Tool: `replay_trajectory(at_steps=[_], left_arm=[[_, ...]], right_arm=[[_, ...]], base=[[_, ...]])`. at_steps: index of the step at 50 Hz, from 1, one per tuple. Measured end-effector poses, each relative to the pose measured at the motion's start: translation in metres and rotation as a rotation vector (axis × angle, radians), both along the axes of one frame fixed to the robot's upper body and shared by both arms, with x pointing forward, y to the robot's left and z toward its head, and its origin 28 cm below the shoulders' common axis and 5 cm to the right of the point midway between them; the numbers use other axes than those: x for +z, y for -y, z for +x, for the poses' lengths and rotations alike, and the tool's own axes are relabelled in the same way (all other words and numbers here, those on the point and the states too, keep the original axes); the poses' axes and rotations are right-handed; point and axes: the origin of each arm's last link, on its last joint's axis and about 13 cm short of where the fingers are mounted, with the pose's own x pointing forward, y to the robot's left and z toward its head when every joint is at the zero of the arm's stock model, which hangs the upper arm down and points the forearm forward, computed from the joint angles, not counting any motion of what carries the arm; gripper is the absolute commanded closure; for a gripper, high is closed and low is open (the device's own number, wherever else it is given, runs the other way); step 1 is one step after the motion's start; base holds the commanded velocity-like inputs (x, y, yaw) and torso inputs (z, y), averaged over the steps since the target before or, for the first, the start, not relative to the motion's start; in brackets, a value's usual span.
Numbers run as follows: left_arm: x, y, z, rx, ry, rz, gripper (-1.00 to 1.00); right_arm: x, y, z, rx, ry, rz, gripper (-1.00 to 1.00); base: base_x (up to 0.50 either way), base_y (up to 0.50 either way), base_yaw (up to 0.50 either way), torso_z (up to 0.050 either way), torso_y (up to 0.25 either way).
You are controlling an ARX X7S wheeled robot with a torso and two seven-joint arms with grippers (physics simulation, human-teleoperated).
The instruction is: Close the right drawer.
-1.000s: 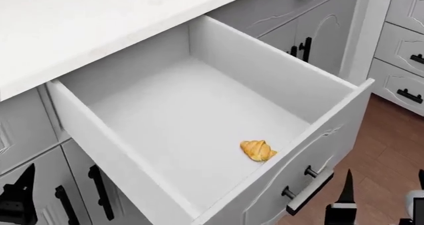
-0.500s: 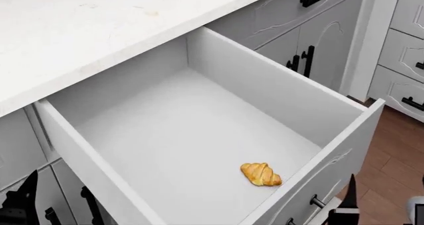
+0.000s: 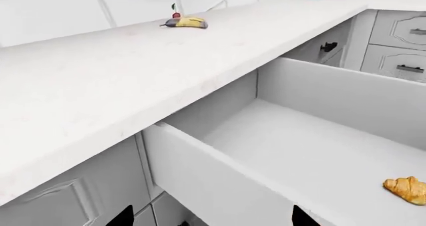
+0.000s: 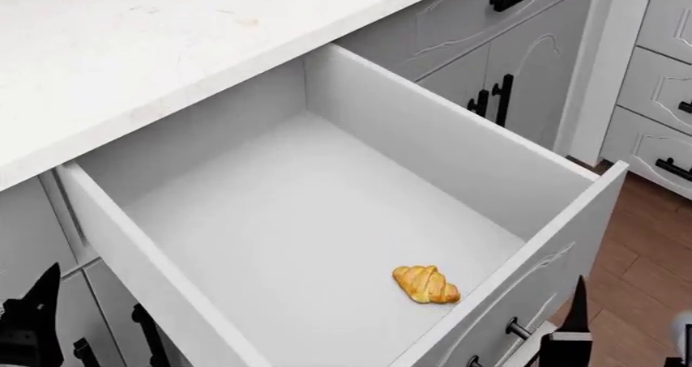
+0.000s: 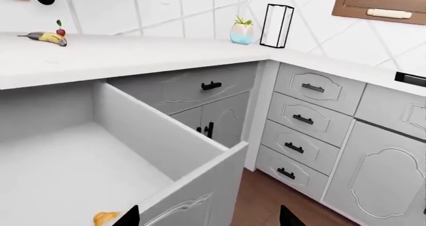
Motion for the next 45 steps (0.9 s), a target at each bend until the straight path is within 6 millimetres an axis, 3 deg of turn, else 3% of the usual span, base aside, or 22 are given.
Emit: replay_trajectory(at_steps=[27,45], left_arm=[[0.079,-0.008,-0.001,-0.004,0.055,0.015,-1.0],[0.099,-0.014,0.002,0.001,0.071,0.029,-1.0]], right_arm=[[0.04,0.003,0.007,-0.005,0.001,-0.033,-1.0],[0.051,0.003,0.009,-0.004,0.0,-0.044,-1.0]], base=[[0.0,0.0,0.0,0.0,0.0],[0.05,-0.05,0.0,0.0,0.0]])
